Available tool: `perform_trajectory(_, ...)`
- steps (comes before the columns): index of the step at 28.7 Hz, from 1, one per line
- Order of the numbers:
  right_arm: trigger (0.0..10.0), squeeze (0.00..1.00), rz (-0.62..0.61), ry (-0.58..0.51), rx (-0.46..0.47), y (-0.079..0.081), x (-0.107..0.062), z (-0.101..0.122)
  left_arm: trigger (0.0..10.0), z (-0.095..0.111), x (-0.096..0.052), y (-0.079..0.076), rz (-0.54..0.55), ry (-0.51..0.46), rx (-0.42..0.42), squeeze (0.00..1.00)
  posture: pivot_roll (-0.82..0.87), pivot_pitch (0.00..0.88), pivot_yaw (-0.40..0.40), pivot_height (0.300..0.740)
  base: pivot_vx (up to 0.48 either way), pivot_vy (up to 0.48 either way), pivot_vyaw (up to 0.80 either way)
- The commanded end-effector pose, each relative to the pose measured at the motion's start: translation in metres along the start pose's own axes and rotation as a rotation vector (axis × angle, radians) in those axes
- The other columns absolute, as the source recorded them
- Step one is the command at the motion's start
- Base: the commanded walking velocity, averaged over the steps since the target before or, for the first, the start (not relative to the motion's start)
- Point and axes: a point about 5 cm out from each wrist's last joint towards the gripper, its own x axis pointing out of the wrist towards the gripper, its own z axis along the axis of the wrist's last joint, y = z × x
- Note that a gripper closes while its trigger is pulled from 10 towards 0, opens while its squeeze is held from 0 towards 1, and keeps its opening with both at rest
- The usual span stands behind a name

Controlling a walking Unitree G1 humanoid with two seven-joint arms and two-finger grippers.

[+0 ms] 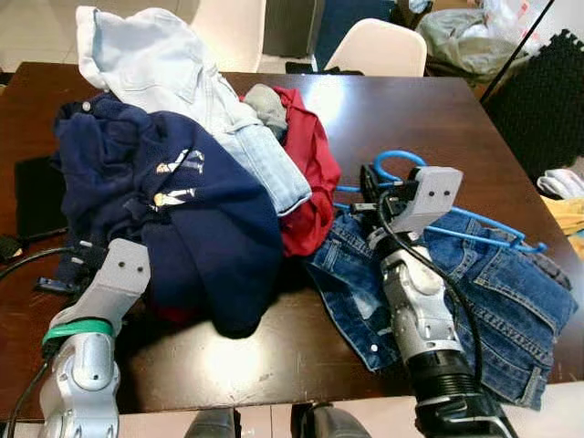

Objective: Hang hanger

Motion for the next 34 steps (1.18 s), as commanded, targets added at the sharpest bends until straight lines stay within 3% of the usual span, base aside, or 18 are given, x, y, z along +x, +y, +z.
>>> perform_trajectory(1, 10.0, 0.0, 0.019, 0.031, 0.01, 0.004, -0.003, -0.006, 0.0, 0.013, -0.001, 0.013, 0.123, -0.082, 0.019, 0.0, 0.27, 0.008, -0.04, 0.74, 0.0, 0.0, 0.0)
perform_trajectory(2, 10.0, 0.0, 0.033, 0.027, 0.017, 0.008, -0.001, -0.006, 0.0, 0.023, -0.001, 0.029, 0.24, -0.152, 0.037, 0.0, 0.28, 0.006, -0.045, 0.74, 0.0, 0.0, 0.0)
perform_trajectory(4, 10.0, 0.0, 0.033, 0.027, 0.017, 0.008, -0.001, -0.006, 0.0, 0.023, -0.001, 0.029, 0.24, -0.152, 0.037, 0.0, 0.28, 0.006, -0.045, 0.74, 0.0, 0.0, 0.0)
perform_trajectory(5, 10.0, 0.0, 0.045, 0.022, 0.023, 0.012, 0.003, -0.005, 2.2, 0.037, 0.0, 0.046, 0.351, -0.243, 0.051, 0.0, 0.29, 0.005, -0.047, 0.74, 0.0, 0.0, 0.0)
perform_trajectory(6, 10.0, 0.0, 0.045, 0.022, 0.023, 0.012, 0.003, -0.005, 2.2, 0.037, 0.0, 0.046, 0.351, -0.243, 0.051, 0.0, 0.29, 0.005, -0.047, 0.74, 0.0, 0.0, 0.0)
perform_trajectory(7, 10.0, 0.0, 0.058, 0.017, 0.026, 0.015, 0.007, -0.005, 10.0, 0.062, 0.002, 0.061, 0.433, -0.394, 0.046, 0.0, 0.3, 0.001, -0.049, 0.74, 0.0, 0.0, 0.0)
perform_trajectory(8, 10.0, 0.0, 0.058, 0.017, 0.026, 0.015, 0.007, -0.005, 10.0, 0.062, 0.002, 0.061, 0.433, -0.394, 0.046, 0.0, 0.3, 0.001, -0.049, 0.74, 0.0, 0.0, 0.0)
perform_trajectory(11, 10.0, 0.0, 0.078, 0.004, 0.026, 0.019, 0.013, -0.002, 10.0, 0.114, 0.001, 0.073, 0.489, -0.683, 0.015, 0.0, 0.29, 0.0, -0.048, 0.74, 0.0, 0.0, 0.0)
perform_trajectory(14, 10.0, 0.0, 0.078, 0.002, 0.027, 0.02, 0.014, -0.001, 10.0, 0.131, 0.001, 0.071, 0.481, -0.761, -0.007, 0.0, 0.29, 0.0, -0.049, 0.74, 0.0, 0.0, 0.0)
perform_trajectory(17, 10.0, 0.0, 0.076, 0.001, 0.029, 0.02, 0.014, -0.002, 10.0, 0.166, 0.005, 0.069, 0.46, -0.911, -0.064, 0.0, 0.29, 0.0, -0.049, 0.74, 0.0, 0.0, 0.0)
perform_trajectory(20, 10.0, 0.0, 0.072, -0.003, 0.029, 0.02, 0.015, -0.001, 10.0, 0.179, 0.011, 0.068, 0.427, -0.942, -0.112, 0.0, 0.28, 0.0, -0.047, 0.74, 0.0, 0.0, 0.0)
perform_trajectory(21, 10.0, 0.0, 0.06, -0.011, 0.027, 0.018, 0.016, 0.001, 10.0, 0.195, 0.017, 0.068, 0.369, -0.977, -0.197, 0.0, 0.26, 0.0, -0.043, 0.74, 0.0, 0.0, 0.0)
perform_trajectory(23, 10.0, 0.0, 0.06, -0.011, 0.027, 0.018, 0.016, 0.001, 10.0, 0.195, 0.017, 0.068, 0.369, -0.977, -0.197, 0.0, 0.26, 0.0, -0.043, 0.74, 0.0, 0.0, 0.0)
perform_trajectory(26, 10.0, 0.0, 0.016, -0.036, 0.015, 0.01, 0.019, 0.007, 10.0, 0.231, 0.016, 0.067, 0.242, -1.108, -0.326, 0.0, 0.24, 0.0, -0.028, 0.74, 0.0, 0.0, 0.0)
perform_trajectory(31, 10.0, 0.0, -0.01, -0.052, 0.007, 0.004, 0.019, 0.011, 10.0, 0.241, 0.013, 0.066, 0.179, -1.147, -0.387, 0.0, 0.22, 0.0, -0.018, 0.74, 0.0, 0.0, 0.0)
perform_trajectory(32, 10.0, 0.0, -0.04, -0.073, 0.004, -0.002, 0.02, 0.016, 10.0, 0.246, 0.01, 0.064, 0.093, -1.163, -0.449, 0.0, 0.21, 0.0, -0.012, 0.74, 0.0, 0.0, 0.0)
perform_trajectory(33, 10.0, 0.0, -0.04, -0.073, 0.004, -0.002, 0.02, 0.016, 10.0, 0.246, 0.01, 0.064, 0.093, -1.163, -0.449, 0.0, 0.21, 0.0, -0.012, 0.74, 0.0, 0.0, 0.0)
perform_trajectory(34, 10.0, 0.0, -0.099, -0.107, 0.009, -0.012, 0.022, 0.025, 10.0, 0.249, 0.006, 0.056, -0.053, -1.168, -0.527, 0.0, 0.2, 0.0, -0.005, 0.74, 0.0, 0.0, -0.8)
